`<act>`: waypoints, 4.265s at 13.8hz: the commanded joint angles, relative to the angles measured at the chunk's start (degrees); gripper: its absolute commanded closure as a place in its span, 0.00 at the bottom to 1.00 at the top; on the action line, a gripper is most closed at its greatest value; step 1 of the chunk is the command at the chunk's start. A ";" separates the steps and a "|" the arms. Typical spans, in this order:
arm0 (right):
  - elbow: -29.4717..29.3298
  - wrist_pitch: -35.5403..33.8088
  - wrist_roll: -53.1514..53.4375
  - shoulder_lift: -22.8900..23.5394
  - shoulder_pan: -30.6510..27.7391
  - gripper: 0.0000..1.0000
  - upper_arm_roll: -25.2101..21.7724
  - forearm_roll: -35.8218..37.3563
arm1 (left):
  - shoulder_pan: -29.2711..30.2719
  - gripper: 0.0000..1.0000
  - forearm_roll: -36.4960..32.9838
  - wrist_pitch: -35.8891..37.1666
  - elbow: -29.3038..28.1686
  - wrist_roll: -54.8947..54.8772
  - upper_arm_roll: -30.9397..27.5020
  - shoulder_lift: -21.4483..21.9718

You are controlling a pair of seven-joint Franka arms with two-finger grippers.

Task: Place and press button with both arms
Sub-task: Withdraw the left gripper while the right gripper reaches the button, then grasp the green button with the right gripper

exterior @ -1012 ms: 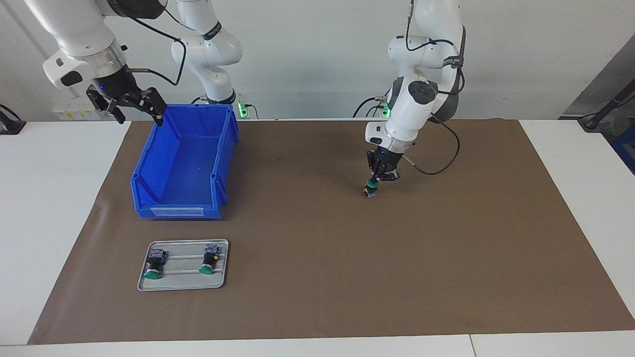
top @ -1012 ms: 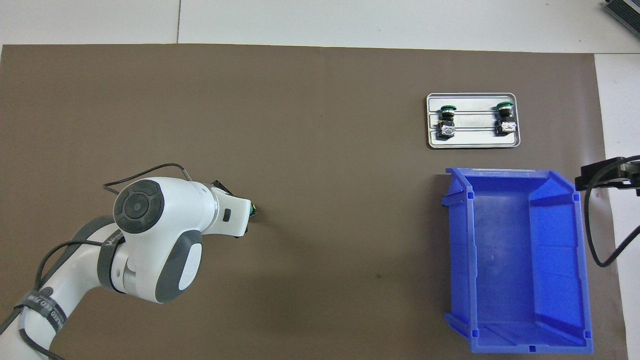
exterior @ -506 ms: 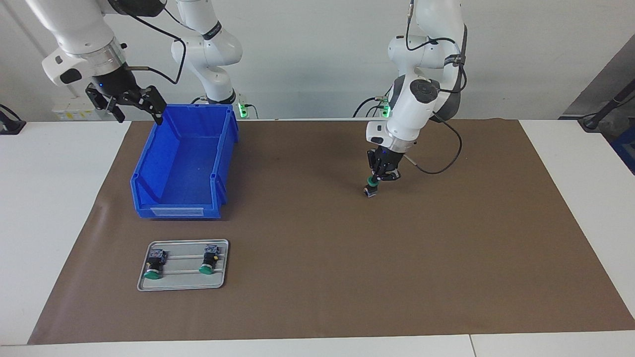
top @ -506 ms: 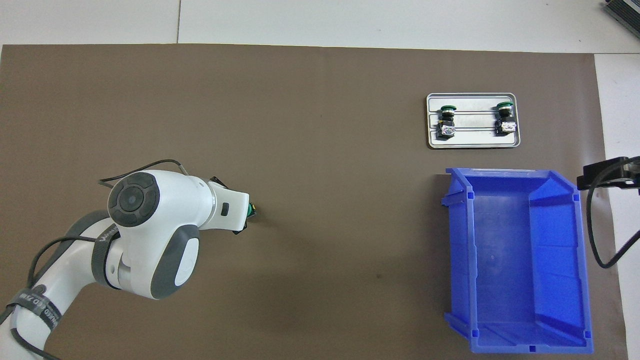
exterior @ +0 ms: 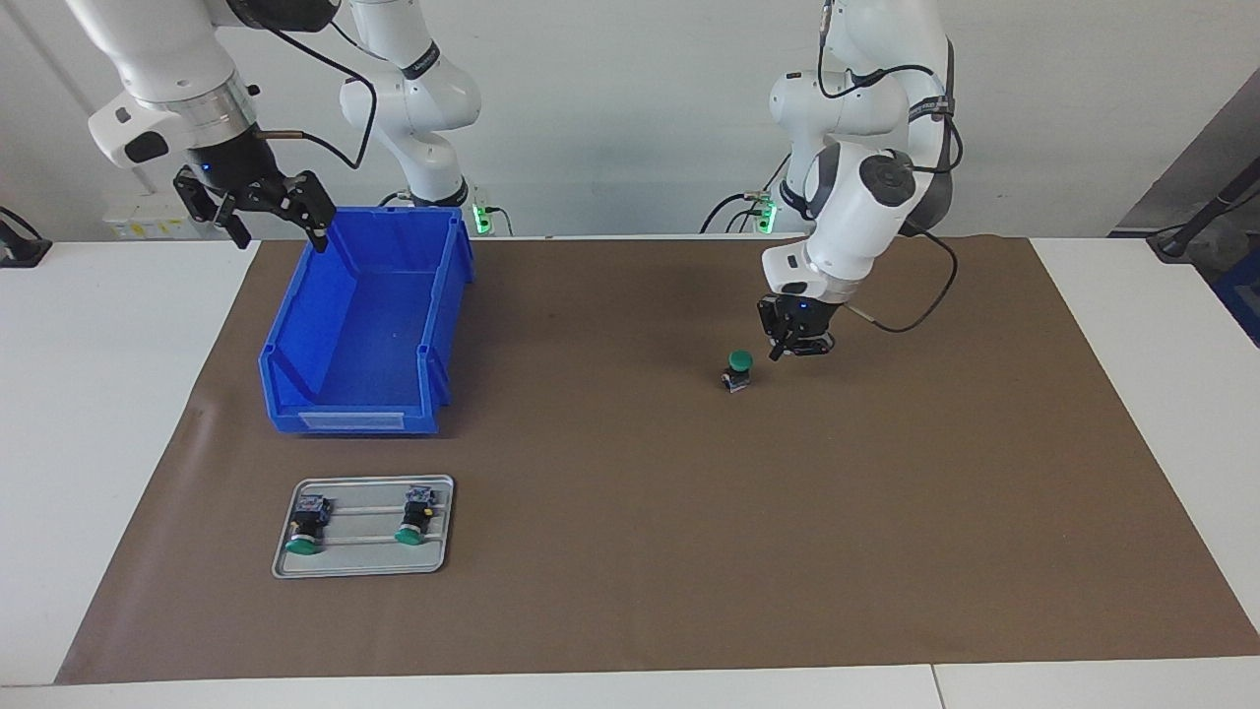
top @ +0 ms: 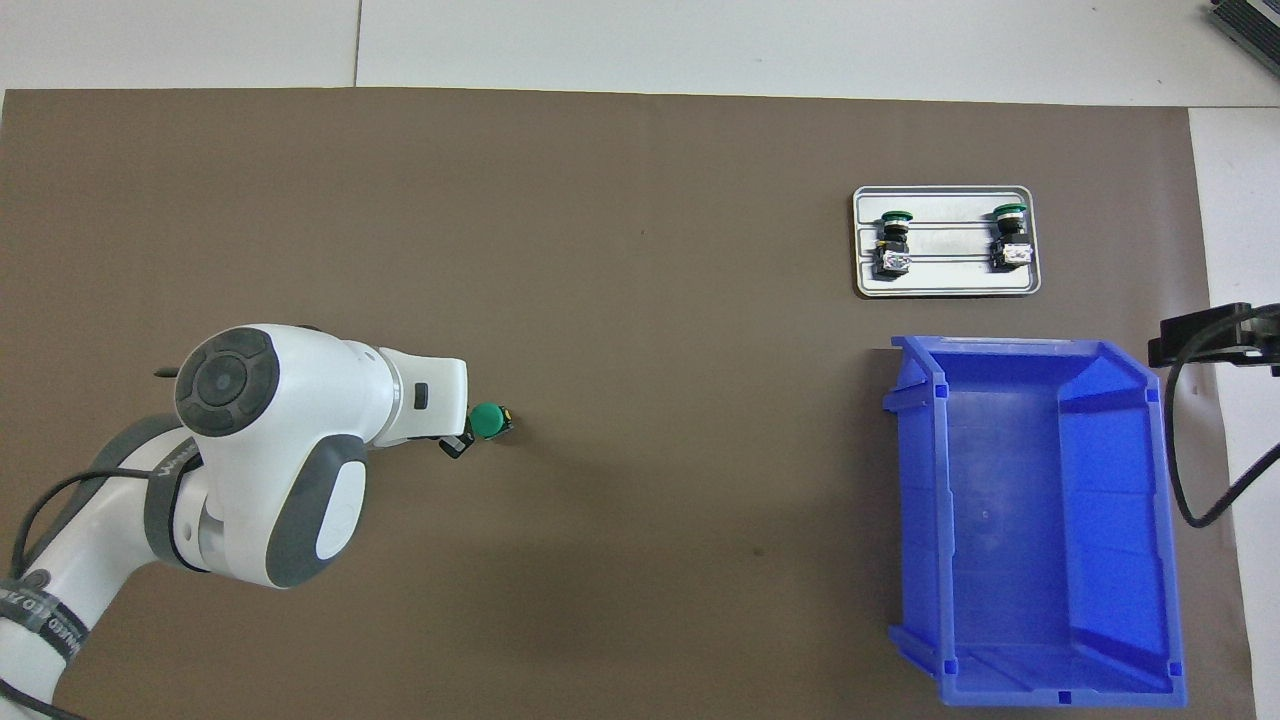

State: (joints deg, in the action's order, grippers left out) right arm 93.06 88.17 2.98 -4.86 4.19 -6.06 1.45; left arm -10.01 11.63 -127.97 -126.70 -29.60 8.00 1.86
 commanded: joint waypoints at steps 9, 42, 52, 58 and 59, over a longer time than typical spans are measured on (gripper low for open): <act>0.72 13.58 22.03 8.26 20.82 0.00 0.70 -2.40 | 15.98 0.14 -8.96 18.35 12.85 8.49 0.44 6.14; -9.21 43.75 35.52 41.24 48.19 0.00 2.19 4.09 | 9.04 0.02 -11.01 49.13 45.22 17.82 -5.63 -3.00; -8.16 44.89 33.58 41.16 48.28 0.27 2.10 4.44 | 11.15 0.00 -10.75 48.52 44.08 20.45 -6.15 -2.39; -8.42 44.89 33.67 41.24 48.28 0.31 2.02 4.53 | 11.06 0.00 -11.27 48.34 43.64 20.63 -6.06 -2.04; -8.42 44.89 33.67 41.24 48.28 0.32 2.02 4.79 | 10.97 0.00 -11.27 48.34 42.77 20.37 -6.06 -1.60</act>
State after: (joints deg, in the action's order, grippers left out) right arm 83.09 131.69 37.48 37.46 52.79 -4.33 4.81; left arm 1.02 1.41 -80.22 -82.76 -9.60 1.80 -0.75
